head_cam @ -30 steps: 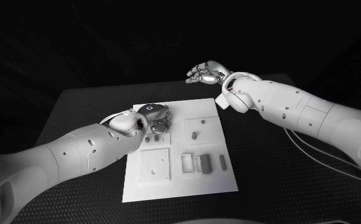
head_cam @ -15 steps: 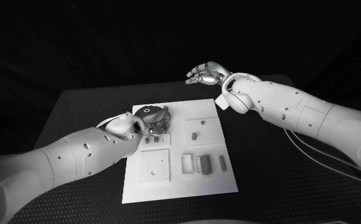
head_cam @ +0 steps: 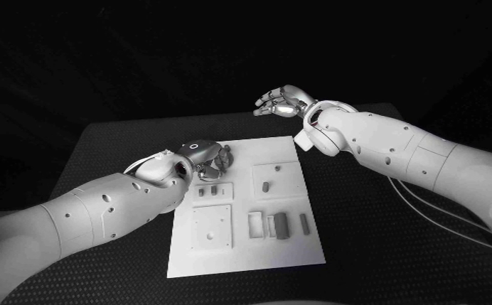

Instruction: Assemble the parts on the task board

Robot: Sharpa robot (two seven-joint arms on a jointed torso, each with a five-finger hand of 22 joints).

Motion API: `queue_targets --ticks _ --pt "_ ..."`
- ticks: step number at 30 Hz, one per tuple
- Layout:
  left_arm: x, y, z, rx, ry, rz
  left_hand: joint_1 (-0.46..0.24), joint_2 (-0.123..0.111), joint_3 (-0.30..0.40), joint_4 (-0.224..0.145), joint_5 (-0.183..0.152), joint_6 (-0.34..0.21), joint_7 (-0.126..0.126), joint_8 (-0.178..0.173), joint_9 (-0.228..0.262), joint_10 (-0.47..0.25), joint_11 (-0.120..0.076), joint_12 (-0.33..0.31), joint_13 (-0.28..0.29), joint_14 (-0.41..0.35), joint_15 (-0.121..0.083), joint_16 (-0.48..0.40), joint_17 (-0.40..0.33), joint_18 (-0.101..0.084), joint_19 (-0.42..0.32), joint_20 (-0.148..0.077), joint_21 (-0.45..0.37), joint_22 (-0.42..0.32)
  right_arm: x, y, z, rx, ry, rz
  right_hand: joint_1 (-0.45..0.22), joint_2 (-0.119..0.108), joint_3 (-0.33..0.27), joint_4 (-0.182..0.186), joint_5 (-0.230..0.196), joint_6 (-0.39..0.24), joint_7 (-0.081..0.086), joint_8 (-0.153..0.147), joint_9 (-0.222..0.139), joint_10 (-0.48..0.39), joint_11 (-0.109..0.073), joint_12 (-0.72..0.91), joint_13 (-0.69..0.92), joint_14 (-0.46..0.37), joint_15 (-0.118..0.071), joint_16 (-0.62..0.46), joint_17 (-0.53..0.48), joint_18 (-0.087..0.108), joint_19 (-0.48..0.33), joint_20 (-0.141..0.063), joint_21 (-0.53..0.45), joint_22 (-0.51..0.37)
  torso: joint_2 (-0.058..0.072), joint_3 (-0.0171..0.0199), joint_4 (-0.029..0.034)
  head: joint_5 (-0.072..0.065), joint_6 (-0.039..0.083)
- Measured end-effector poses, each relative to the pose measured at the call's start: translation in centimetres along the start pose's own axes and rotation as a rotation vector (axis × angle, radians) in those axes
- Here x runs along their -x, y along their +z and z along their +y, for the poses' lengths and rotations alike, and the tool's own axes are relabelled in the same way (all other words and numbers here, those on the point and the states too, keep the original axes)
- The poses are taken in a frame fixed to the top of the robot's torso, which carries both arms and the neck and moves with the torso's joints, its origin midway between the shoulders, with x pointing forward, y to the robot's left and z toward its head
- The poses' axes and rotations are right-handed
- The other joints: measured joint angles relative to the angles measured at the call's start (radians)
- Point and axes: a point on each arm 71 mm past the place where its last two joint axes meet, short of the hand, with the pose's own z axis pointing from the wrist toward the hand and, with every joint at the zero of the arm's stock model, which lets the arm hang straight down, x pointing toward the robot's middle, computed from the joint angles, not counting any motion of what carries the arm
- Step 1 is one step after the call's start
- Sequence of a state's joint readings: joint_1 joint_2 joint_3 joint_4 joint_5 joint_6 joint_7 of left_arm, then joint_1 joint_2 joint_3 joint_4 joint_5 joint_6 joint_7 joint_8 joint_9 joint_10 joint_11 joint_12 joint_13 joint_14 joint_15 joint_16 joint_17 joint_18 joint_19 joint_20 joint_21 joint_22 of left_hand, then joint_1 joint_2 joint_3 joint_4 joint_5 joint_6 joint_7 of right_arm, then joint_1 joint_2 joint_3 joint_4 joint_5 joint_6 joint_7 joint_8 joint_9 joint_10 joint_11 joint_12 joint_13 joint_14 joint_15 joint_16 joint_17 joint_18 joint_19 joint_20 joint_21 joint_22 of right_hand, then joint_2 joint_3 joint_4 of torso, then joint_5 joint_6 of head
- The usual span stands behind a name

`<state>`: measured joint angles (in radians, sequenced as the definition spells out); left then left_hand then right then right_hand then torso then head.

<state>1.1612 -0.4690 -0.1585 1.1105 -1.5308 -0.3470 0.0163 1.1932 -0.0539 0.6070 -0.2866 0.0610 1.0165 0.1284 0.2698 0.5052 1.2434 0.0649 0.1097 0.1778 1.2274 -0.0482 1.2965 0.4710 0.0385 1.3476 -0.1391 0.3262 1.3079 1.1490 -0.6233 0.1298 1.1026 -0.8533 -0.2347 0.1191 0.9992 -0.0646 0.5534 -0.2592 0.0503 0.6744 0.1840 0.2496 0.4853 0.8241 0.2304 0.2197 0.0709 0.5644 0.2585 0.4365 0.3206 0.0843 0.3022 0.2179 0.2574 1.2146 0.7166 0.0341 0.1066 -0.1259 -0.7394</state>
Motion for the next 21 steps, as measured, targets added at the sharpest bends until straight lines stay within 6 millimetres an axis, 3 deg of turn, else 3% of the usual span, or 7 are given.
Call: queue_targets --ticks 8,21 --pt "0.9 -0.2 0.1 0.007 -0.035 -0.024 0.0 0.0 0.0 0.0 0.0 0.0 0.0 0.0 -0.001 0.001 -0.002 -0.002 0.0 0.0 0.0 0.0 0.0 0.0 0.0 0.0 0.0 0.0 0.0 0.0 0.0 0.0 0.0 0.0 0.0 0.0 0.0 0.0 0.0 0.0 0.0 0.0 -0.001 0.0 0.0 0.0 0.0 0.0 0.0 0.0 -0.001 0.0 0.0 0.0 0.0 0.0 0.0 0.0 0.0001 0.003 0.002" --pt "0.8 -1.8 2.8 0.07 -0.073 0.009 -0.005 0.004 0.003 -0.003 0.0 0.0 0.0 0.003 0.0 0.001 -0.002 -0.003 -0.001 0.0 0.0 0.0 0.0 0.0 0.0 0.0 0.0 0.0 0.0 0.0 -0.1 -0.002 0.0 -0.001 0.0 0.0 0.0 0.0 0.0 0.0 0.0 0.0 -0.001 0.0 0.0 0.0 0.0 0.0 0.0 0.0 -0.001 0.0 0.0 0.0 -0.004 0.001 0.0 0.0017 0.0 0.003 0.002"
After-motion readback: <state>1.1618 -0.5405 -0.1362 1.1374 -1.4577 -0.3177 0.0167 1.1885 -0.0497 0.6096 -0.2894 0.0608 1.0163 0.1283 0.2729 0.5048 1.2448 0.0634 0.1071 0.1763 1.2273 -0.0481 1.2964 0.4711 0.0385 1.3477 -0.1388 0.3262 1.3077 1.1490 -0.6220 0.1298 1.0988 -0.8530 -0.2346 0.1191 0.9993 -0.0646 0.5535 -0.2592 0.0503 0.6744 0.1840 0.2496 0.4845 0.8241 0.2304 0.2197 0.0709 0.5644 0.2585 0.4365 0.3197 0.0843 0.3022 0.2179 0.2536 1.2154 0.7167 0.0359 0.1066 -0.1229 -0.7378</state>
